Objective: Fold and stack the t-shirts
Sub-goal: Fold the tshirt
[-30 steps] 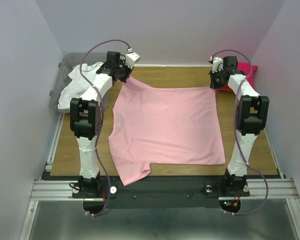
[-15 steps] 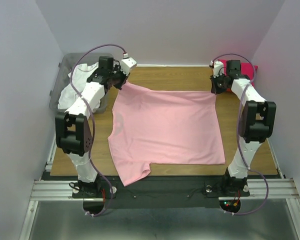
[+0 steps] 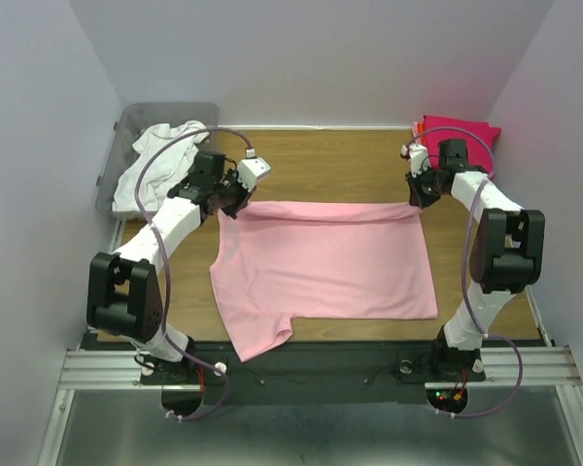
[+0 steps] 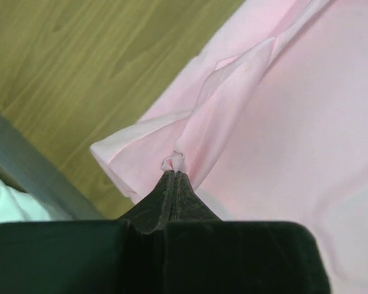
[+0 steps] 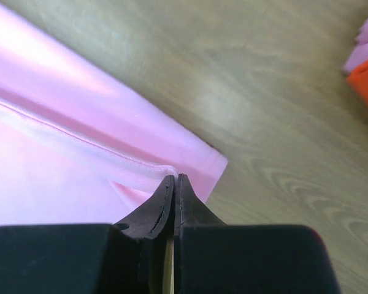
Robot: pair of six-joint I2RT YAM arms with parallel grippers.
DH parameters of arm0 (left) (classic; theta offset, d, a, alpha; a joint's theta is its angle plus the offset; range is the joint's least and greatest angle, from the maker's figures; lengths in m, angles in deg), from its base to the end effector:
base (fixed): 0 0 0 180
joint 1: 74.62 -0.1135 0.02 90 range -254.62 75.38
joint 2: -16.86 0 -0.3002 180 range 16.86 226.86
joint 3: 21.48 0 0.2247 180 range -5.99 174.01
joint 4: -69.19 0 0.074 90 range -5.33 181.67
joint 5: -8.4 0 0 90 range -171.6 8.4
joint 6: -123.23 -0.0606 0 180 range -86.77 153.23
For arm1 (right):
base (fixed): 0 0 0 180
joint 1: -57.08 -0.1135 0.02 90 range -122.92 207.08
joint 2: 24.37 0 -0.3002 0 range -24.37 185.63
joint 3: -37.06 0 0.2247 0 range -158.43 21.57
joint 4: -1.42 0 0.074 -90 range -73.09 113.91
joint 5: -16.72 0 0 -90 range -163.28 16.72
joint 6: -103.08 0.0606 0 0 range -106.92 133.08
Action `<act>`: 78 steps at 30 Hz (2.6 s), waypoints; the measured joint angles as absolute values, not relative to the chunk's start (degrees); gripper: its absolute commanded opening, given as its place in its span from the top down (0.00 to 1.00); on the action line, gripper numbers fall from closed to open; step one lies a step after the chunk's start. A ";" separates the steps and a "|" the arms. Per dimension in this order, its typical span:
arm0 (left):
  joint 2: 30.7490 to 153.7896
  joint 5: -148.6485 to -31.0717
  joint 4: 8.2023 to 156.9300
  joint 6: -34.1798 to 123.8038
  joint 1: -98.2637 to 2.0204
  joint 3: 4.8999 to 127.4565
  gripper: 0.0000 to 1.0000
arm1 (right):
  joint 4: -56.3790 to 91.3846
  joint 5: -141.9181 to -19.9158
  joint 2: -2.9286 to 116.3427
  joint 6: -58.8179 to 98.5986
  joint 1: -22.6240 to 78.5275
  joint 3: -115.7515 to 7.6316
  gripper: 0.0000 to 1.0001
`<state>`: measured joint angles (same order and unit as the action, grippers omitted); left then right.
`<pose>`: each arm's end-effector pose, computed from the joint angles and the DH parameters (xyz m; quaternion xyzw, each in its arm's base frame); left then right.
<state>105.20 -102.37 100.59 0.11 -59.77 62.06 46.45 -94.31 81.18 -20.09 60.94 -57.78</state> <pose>0.3238 -0.1081 0.3176 0.4311 0.7683 -0.0881 0.4649 0.3953 -0.0049 0.2530 -0.2897 0.8954 0.0734 0.3300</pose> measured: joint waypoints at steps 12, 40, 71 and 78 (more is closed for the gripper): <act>103.06 -102.59 104.53 -3.10 -53.39 48.86 0.73 | 47.41 -93.61 80.62 -29.32 61.24 -48.23 0.26; 123.89 -115.97 106.45 5.07 -55.33 66.80 0.47 | 56.54 -97.20 86.87 -30.34 63.84 -57.34 0.47; 104.08 -104.91 111.13 -1.12 -50.63 54.37 0.42 | 58.75 -93.20 79.76 -40.88 62.68 -52.51 0.38; 106.29 -101.17 111.50 -1.90 -50.79 53.47 0.42 | 58.91 -91.84 79.79 -43.52 61.13 -50.70 0.36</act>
